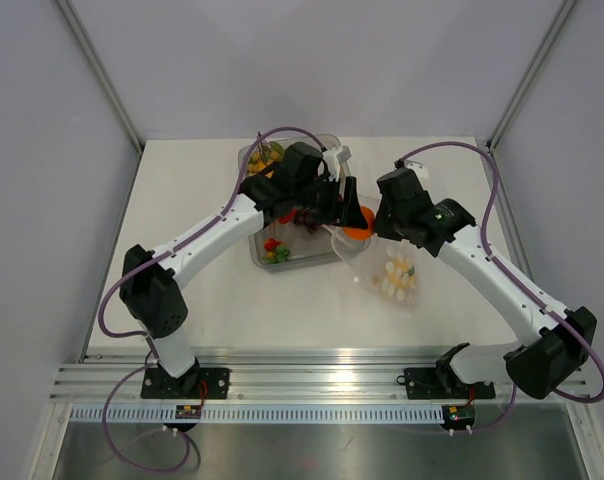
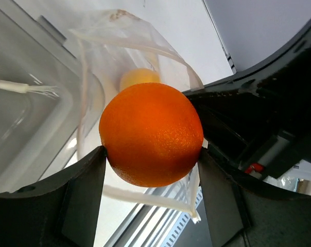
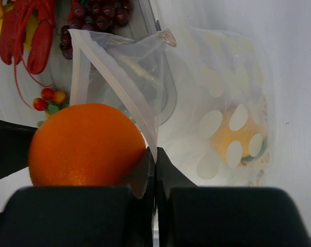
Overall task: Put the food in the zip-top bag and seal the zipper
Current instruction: Place the fake fruit in the zipper food storage bag.
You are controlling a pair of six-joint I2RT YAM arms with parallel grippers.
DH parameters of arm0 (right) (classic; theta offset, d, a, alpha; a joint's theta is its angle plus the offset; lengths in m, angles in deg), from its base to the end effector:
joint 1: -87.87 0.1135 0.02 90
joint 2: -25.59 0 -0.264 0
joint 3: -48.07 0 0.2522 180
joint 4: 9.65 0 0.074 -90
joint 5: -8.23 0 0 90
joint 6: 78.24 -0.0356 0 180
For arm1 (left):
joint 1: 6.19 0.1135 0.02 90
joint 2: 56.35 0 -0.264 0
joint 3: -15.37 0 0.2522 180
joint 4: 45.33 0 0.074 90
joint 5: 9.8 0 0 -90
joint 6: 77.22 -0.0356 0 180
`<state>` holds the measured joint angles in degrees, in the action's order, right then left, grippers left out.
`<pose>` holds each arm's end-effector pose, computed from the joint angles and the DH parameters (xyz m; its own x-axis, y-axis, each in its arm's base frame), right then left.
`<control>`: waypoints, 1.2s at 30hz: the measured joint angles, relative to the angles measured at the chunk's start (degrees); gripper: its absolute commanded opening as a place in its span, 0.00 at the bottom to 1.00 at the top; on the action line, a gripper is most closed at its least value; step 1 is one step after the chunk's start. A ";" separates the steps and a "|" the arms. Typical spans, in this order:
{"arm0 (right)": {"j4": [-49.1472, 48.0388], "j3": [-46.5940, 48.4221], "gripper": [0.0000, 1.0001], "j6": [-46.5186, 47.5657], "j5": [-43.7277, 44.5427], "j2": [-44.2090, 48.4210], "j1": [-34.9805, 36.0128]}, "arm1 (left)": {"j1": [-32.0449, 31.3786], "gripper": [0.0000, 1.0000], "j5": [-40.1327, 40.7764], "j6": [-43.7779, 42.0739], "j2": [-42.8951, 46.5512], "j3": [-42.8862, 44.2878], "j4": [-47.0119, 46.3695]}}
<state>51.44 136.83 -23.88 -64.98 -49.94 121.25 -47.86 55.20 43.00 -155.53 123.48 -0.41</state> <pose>0.2328 0.1411 0.3467 -0.7158 0.1964 -0.6701 0.0642 0.9741 0.2169 0.2867 -0.2753 0.3508 -0.8111 0.1113 -0.5742 0.5204 0.5852 -0.6218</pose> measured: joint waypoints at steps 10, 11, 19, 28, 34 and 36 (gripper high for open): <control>0.39 -0.11 0.00 -0.24 -0.42 0.96 -0.09 | -1.22 0.99 -1.22 0.07 -2.62 0.15 0.35; 0.33 -0.22 0.00 -0.26 -0.44 1.03 -0.09 | -1.31 0.99 -1.29 -0.33 -2.40 0.15 0.81; 0.07 -1.20 0.00 -0.48 -0.52 1.25 -0.07 | -1.95 0.84 1.90 -4.81 6.25 -1.95 6.93; 0.04 -1.44 0.00 -0.66 -0.98 2.21 -0.07 | 1.14 0.62 16.44 -3.21 16.06 -11.74 9.79; 0.02 -1.55 0.00 -0.66 -1.38 2.29 -0.07 | 1.64 0.60 32.48 2.73 5.62 -12.81 12.24; 0.04 -1.62 0.00 -0.66 -1.38 2.54 -0.07 | 1.64 0.64 36.50 4.31 1.73 -13.09 12.52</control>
<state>51.49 135.21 -24.53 -66.35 -47.40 121.19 -46.22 91.70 47.30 -153.80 110.38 12.11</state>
